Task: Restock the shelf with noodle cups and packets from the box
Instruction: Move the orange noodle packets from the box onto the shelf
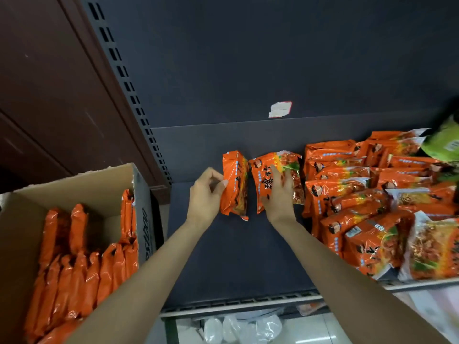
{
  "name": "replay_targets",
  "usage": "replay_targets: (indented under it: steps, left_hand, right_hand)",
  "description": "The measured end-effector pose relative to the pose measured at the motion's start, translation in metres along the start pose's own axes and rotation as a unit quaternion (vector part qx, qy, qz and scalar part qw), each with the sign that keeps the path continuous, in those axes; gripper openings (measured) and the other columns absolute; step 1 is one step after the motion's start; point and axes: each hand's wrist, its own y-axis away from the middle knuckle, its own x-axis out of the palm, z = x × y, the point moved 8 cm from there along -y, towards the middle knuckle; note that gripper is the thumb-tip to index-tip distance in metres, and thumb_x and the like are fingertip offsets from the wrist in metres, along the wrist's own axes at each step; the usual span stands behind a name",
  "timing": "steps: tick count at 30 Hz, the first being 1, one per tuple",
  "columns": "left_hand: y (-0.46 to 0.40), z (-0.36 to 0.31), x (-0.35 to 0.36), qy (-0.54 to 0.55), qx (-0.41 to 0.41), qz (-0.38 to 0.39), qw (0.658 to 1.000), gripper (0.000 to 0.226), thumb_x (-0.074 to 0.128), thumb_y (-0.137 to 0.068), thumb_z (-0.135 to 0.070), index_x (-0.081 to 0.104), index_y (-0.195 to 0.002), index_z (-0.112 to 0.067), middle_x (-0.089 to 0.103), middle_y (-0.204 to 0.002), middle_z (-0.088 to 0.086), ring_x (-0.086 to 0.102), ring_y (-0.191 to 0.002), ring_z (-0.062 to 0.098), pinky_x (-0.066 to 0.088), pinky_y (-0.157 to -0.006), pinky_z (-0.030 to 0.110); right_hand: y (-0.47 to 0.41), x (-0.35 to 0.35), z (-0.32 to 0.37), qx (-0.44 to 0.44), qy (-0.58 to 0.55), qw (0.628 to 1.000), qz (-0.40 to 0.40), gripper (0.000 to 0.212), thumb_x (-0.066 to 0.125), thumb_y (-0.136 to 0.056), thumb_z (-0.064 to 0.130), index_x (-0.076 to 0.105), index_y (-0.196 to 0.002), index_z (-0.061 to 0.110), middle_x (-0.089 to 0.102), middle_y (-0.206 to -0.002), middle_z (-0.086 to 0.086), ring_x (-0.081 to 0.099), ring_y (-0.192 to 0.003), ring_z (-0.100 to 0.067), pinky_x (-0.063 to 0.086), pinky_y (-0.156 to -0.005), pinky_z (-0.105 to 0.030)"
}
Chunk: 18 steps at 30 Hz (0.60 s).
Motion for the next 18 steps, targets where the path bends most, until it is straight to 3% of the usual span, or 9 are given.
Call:
replay_targets:
  steps: [4,10,15,18]
  left_hand:
    - [-0.002,0.008,-0.003,0.002,-0.015,0.000,1.000,0.020,0.058,-0.092,-0.011,0.051,-0.075,-0.019,0.066,-0.081,-0.003,0.064,-0.080,0.009,0.051,-0.070,0.024]
    - [-0.003,0.010,-0.016,0.017,-0.018,-0.007,1.000,0.019,0.055,-0.093,-0.010,0.050,-0.076,-0.018,0.067,-0.080,0.001,0.065,-0.078,0.014,0.053,-0.070,0.032]
    - [-0.003,0.018,-0.039,0.063,-0.032,-0.058,0.996,0.020,0.051,-0.095,-0.009,0.047,-0.077,-0.018,0.067,-0.079,0.013,0.063,-0.071,0.028,0.051,-0.066,0.043]
    - [-0.001,0.023,-0.034,0.126,-0.056,-0.040,0.990,0.019,0.049,-0.096,-0.006,0.046,-0.078,-0.013,0.065,-0.082,0.022,0.061,-0.071,0.030,0.051,-0.066,0.045]
  right_hand:
    - [0.003,0.010,-0.007,0.000,0.042,0.999,0.022,0.086,0.058,-0.083,-0.012,0.018,-0.148,0.030,-0.006,-0.157,-0.009,-0.003,-0.143,-0.034,0.031,-0.109,-0.041]
    - [-0.002,0.007,-0.008,-0.002,0.100,0.995,0.006,0.090,0.066,-0.079,-0.008,0.019,-0.147,0.028,0.000,-0.154,-0.012,0.007,-0.140,-0.033,0.037,-0.104,-0.035]
    - [0.000,0.002,-0.007,0.013,0.084,0.996,0.037,0.079,0.063,-0.085,-0.001,0.023,-0.147,0.025,0.000,-0.153,-0.015,0.007,-0.141,-0.034,0.026,-0.112,-0.040]
    - [-0.001,-0.004,-0.004,0.011,0.027,0.998,0.052,0.068,0.056,-0.089,0.000,0.026,-0.146,0.023,0.006,-0.153,-0.015,0.012,-0.141,-0.034,0.024,-0.113,-0.040]
